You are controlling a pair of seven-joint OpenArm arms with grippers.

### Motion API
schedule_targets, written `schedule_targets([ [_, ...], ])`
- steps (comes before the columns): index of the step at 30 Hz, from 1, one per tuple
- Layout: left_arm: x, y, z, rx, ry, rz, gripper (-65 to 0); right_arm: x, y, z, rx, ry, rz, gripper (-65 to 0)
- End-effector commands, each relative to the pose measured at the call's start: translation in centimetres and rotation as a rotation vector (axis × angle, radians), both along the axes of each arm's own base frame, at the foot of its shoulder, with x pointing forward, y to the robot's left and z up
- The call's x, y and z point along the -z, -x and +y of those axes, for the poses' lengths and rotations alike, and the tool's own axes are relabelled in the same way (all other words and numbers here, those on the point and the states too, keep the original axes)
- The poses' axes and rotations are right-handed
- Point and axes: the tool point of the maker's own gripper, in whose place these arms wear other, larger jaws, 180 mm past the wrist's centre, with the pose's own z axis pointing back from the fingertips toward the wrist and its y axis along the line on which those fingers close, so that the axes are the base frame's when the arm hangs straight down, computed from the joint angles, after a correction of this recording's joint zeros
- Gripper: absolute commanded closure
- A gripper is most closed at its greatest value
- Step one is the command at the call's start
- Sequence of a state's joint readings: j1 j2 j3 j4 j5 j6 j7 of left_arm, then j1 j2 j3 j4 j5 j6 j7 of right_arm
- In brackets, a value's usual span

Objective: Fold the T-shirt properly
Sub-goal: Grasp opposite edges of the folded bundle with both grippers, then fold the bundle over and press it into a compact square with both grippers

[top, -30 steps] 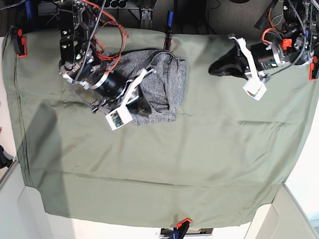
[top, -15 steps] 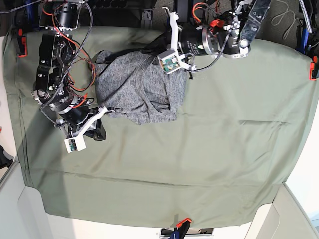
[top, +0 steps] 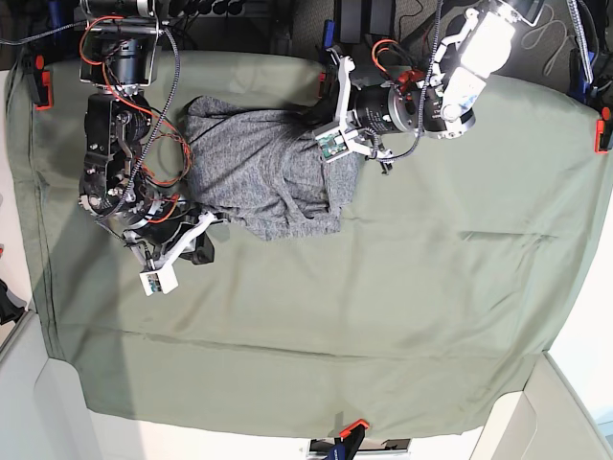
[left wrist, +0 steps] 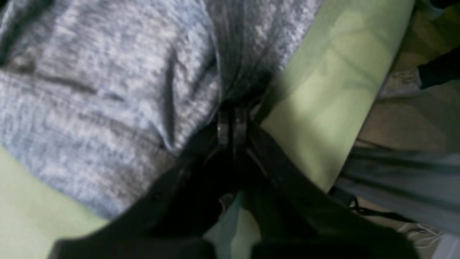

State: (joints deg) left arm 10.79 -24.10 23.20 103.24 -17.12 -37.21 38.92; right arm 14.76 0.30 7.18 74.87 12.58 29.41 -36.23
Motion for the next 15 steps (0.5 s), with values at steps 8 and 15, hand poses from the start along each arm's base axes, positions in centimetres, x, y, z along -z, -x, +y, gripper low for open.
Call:
schedule_targets([
  [8, 1.0, -3.1, 8.3, -0.113, -0.251, -0.111, 0.0, -1.4, -0.4, 1.5, -0.075, 0.007, -0.057, 0.0],
  [15, 0.6, -3.3, 7.7, -0.105, -0.211, -0.098, 0.0, -0.2, 1.2, 3.6, -0.146, 0.017, -0.016, 0.0],
])
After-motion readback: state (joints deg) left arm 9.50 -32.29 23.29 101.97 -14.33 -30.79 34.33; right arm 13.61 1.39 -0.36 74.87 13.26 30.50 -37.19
